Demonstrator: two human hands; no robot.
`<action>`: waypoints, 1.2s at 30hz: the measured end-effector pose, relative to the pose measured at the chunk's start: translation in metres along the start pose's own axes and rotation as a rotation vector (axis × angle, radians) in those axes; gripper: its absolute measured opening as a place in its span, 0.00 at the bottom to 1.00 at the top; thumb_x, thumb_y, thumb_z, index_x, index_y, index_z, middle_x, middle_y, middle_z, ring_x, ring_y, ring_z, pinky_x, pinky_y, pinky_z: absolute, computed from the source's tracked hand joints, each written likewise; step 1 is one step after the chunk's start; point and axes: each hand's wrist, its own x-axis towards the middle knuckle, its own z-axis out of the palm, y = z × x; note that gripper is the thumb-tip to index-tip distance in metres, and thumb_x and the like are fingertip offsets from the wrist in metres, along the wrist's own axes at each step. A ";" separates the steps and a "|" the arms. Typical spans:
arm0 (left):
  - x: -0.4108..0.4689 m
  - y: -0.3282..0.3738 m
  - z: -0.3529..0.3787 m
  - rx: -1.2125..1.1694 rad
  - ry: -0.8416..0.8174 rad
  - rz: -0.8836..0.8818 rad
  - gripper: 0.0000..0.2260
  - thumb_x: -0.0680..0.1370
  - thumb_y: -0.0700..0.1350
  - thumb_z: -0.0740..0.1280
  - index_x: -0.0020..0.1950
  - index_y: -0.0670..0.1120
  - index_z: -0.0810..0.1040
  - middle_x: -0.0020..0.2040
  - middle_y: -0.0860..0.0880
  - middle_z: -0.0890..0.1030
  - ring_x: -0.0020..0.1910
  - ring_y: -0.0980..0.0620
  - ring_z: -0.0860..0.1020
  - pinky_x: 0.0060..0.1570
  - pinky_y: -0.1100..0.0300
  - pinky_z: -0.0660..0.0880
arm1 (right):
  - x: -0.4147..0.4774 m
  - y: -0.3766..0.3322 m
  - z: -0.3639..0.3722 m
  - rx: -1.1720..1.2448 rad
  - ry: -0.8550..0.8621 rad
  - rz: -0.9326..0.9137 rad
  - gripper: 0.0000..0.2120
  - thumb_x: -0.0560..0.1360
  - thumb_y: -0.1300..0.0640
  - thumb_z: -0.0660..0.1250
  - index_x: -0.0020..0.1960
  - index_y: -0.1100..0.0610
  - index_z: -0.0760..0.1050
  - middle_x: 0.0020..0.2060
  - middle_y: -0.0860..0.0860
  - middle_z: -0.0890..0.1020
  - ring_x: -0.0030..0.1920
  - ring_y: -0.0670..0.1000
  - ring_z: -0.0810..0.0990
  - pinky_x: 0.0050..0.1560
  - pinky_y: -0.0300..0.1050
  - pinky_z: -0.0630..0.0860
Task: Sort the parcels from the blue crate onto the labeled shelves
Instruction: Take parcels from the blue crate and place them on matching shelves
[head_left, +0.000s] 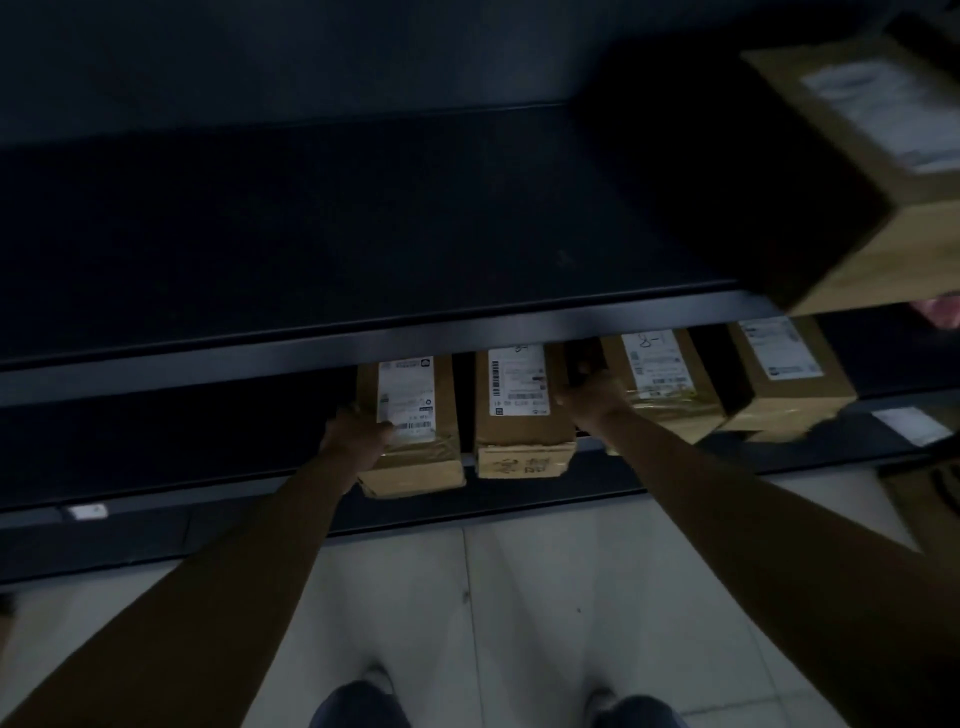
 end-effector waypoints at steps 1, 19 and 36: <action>-0.017 0.009 -0.003 0.166 0.007 0.009 0.26 0.76 0.47 0.67 0.71 0.41 0.66 0.65 0.39 0.72 0.59 0.40 0.74 0.57 0.49 0.74 | -0.019 -0.005 -0.009 -0.136 -0.032 -0.043 0.17 0.77 0.55 0.63 0.63 0.62 0.72 0.56 0.61 0.80 0.52 0.58 0.78 0.48 0.47 0.75; -0.390 0.290 -0.111 0.678 0.158 1.533 0.12 0.77 0.48 0.63 0.59 0.46 0.75 0.55 0.45 0.78 0.54 0.43 0.75 0.50 0.52 0.66 | -0.350 -0.140 -0.280 -0.762 0.731 -0.096 0.16 0.77 0.54 0.63 0.63 0.58 0.71 0.57 0.58 0.77 0.58 0.60 0.73 0.51 0.52 0.68; -0.774 0.258 0.057 0.268 -0.125 2.536 0.14 0.78 0.47 0.62 0.61 0.45 0.76 0.57 0.44 0.79 0.56 0.42 0.76 0.55 0.48 0.70 | -0.728 0.069 -0.367 -0.854 1.215 0.784 0.17 0.76 0.50 0.65 0.61 0.58 0.70 0.56 0.58 0.77 0.60 0.61 0.72 0.59 0.56 0.68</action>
